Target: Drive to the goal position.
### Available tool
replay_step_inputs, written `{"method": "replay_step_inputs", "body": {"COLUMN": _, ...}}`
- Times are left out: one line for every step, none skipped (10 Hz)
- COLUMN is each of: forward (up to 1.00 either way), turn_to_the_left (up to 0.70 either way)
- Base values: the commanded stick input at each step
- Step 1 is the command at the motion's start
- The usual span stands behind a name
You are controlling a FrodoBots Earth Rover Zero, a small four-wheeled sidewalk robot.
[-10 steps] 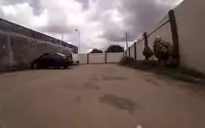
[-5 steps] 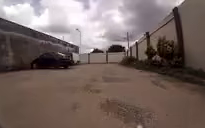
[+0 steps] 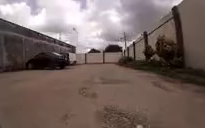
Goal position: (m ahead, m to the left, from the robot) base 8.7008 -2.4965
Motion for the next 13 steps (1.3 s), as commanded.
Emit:
{"method": "replay_step_inputs", "body": {"forward": 0.50, "turn_to_the_left": 0.00}}
{"method": "replay_step_inputs", "body": {"forward": 0.50, "turn_to_the_left": 0.00}}
{"method": "replay_step_inputs", "body": {"forward": 0.50, "turn_to_the_left": 0.00}}
{"method": "replay_step_inputs", "body": {"forward": 0.50, "turn_to_the_left": 0.00}}
{"method": "replay_step_inputs", "body": {"forward": 0.50, "turn_to_the_left": 0.00}}
{"method": "replay_step_inputs", "body": {"forward": 0.50, "turn_to_the_left": 0.00}}
{"method": "replay_step_inputs", "body": {"forward": 0.50, "turn_to_the_left": 0.00}}
{"method": "replay_step_inputs", "body": {"forward": 0.50, "turn_to_the_left": 0.00}}
{"method": "replay_step_inputs", "body": {"forward": 0.50, "turn_to_the_left": 0.00}}
{"method": "replay_step_inputs", "body": {"forward": 0.50, "turn_to_the_left": 0.00}}
{"method": "replay_step_inputs", "body": {"forward": 0.50, "turn_to_the_left": 0.00}}
{"method": "replay_step_inputs", "body": {"forward": 0.50, "turn_to_the_left": 0.00}}
{"method": "replay_step_inputs", "body": {"forward": 0.50, "turn_to_the_left": 0.00}}
